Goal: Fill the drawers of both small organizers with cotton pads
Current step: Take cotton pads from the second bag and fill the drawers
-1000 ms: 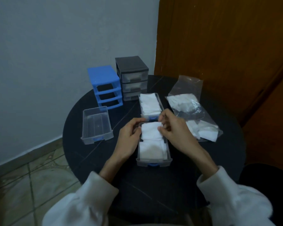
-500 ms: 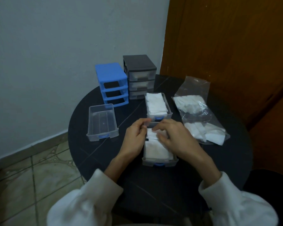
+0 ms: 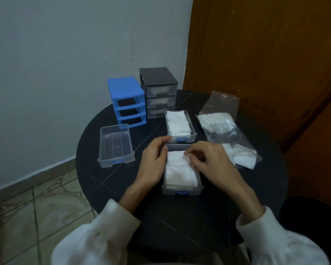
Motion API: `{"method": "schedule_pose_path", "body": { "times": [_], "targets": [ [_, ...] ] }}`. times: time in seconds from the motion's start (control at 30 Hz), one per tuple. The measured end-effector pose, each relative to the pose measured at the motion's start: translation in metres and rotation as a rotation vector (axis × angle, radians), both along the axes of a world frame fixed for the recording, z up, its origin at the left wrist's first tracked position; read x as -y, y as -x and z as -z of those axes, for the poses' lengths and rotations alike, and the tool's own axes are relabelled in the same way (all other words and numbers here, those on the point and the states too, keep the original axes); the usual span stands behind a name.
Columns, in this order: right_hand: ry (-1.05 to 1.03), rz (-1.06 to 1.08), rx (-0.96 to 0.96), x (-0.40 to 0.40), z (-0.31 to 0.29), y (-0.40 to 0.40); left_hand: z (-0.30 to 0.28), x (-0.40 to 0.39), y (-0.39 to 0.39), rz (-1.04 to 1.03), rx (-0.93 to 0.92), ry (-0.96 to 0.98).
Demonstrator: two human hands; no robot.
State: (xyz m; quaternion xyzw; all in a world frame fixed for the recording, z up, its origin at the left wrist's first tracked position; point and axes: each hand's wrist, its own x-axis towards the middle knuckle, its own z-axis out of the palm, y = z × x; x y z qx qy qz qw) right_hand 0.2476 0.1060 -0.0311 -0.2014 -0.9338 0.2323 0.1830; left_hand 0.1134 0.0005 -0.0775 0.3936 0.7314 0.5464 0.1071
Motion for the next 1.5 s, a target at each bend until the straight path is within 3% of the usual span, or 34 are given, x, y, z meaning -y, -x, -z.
{"method": "schedule_pose_path", "body": {
  "times": [0.2,0.5,0.77,1.23,1.5],
  "targets": [
    [0.025,0.168,-0.111,-0.028,0.003,-0.053,-0.031,-0.015,-0.027,0.152,-0.104,-0.021],
    [0.078,0.348,-0.131,-0.055,0.031,-0.084,-0.042,-0.078,-0.065,0.401,-0.356,0.209],
    [0.079,0.344,-0.254,-0.054,0.043,-0.065,-0.034,-0.085,-0.076,0.417,-0.288,0.237],
    [0.035,0.387,-0.244,-0.061,0.043,-0.080,-0.027,-0.087,-0.070,0.402,-0.298,0.293],
    [-0.012,0.226,-0.194,-0.055,0.045,-0.078,-0.025,-0.087,-0.069,0.421,-0.284,0.297]
  ]
}}
